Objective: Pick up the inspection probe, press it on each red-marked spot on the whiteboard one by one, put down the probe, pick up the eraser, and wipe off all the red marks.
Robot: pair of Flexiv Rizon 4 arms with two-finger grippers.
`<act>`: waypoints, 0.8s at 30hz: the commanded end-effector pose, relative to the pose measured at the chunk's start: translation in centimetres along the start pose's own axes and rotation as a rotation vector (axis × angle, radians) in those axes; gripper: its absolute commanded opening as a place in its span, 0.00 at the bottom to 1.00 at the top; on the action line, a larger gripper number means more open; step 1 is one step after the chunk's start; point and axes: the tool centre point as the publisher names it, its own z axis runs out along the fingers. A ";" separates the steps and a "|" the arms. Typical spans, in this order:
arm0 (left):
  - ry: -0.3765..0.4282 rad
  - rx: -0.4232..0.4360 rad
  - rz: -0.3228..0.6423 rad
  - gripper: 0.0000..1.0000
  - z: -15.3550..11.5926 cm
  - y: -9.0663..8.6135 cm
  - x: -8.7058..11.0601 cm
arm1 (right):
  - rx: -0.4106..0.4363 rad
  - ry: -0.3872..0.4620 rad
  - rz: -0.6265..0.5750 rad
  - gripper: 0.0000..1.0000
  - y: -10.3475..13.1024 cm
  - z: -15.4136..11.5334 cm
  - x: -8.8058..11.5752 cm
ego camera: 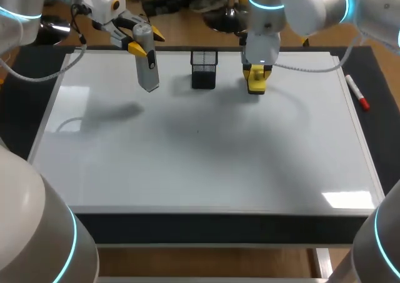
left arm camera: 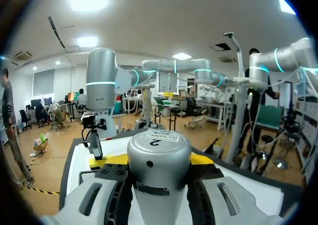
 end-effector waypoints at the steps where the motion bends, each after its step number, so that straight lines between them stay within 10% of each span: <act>1: 0.005 0.001 -0.001 0.00 -0.2 -0.1 -0.1 | -0.011 0.014 -0.003 0.00 -1.1 0.9 -0.5; 23: 0.005 0.001 -0.001 0.00 -0.2 -0.1 -0.1 | -0.003 0.042 -0.008 0.00 -2.8 2.0 -1.5; 24: 0.005 0.001 -0.001 0.00 -0.2 -0.1 -0.1 | 0.004 0.056 -0.007 0.12 -2.8 2.0 -1.5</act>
